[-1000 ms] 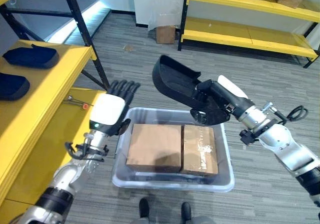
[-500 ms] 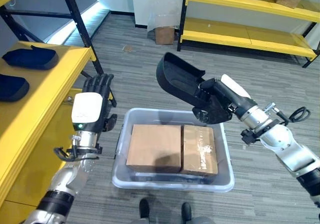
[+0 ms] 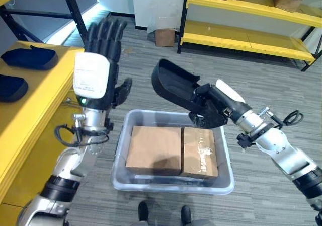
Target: Move parts from the plastic box to the shelf.
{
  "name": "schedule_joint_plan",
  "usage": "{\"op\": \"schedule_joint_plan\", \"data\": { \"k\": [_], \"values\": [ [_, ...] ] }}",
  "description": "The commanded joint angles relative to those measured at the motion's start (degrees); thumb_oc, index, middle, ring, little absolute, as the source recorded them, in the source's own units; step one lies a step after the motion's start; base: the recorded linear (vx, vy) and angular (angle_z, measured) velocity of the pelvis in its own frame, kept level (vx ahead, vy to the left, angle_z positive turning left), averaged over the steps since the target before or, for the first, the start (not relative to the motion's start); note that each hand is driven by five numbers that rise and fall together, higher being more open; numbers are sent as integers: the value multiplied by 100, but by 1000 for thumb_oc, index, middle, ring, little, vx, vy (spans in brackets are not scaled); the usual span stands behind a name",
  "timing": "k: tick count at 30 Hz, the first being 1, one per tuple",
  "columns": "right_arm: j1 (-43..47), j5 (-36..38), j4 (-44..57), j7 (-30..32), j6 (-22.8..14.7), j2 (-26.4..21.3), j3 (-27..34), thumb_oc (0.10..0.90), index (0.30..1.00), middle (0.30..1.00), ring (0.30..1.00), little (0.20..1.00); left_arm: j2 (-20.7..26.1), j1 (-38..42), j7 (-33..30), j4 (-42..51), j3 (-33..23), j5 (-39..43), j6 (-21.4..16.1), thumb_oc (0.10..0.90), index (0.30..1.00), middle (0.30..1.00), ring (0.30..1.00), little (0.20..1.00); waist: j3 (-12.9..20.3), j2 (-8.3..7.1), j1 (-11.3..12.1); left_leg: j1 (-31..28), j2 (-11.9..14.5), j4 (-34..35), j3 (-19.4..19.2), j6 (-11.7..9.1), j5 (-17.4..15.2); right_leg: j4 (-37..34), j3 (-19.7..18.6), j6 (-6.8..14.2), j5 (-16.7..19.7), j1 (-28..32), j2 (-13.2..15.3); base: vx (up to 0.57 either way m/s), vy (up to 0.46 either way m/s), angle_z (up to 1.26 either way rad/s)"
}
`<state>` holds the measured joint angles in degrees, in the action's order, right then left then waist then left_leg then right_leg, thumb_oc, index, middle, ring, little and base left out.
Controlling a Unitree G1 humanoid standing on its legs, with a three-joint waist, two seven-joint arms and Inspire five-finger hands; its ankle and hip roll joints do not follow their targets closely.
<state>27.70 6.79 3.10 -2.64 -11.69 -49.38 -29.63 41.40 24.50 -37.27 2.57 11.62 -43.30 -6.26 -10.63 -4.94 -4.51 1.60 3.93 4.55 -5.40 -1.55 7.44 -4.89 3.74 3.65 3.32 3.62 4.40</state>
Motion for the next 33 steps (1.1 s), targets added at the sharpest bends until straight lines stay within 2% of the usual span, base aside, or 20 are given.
{"op": "schedule_joint_plan", "data": {
  "k": [1,11,16,24,33],
  "values": [
    [943,154,-174,191,-474,385,-137,400,300,300,300,300,75,597,-448,63,320,-235,-112,900,1000,1000,1000,1000,1002,-128,70,-459,526,45,156,-326,-540,261,-384,528,30,-236,570,0,0,0],
    [1427,109,-158,37,-541,314,-602,400,300,300,300,300,190,844,-396,66,689,-383,-163,900,1000,1000,1000,1000,1028,-137,59,-464,528,45,158,-342,-532,258,-388,531,34,-238,559,0,0,0],
    [1353,-16,-209,106,-567,201,-482,400,300,300,300,300,475,584,-272,12,716,-459,-270,900,1000,1000,1000,1000,1020,-116,73,-468,530,45,155,-345,-539,250,-393,533,35,-231,560,0,0,0],
    [1131,-195,-353,148,-543,84,-324,400,300,300,300,300,628,364,-265,49,576,-420,-302,900,1000,1000,1000,1000,1002,-97,88,-457,515,45,160,-338,-539,242,-387,535,36,-229,571,0,0,0],
    [1138,-1378,-1655,602,-359,15,-376,400,300,300,300,300,547,387,-344,38,562,-285,-373,900,1000,1000,1000,1000,998,-101,120,-455,503,45,196,-330,-544,244,-339,541,32,-208,579,0,0,0]
  ]
}}
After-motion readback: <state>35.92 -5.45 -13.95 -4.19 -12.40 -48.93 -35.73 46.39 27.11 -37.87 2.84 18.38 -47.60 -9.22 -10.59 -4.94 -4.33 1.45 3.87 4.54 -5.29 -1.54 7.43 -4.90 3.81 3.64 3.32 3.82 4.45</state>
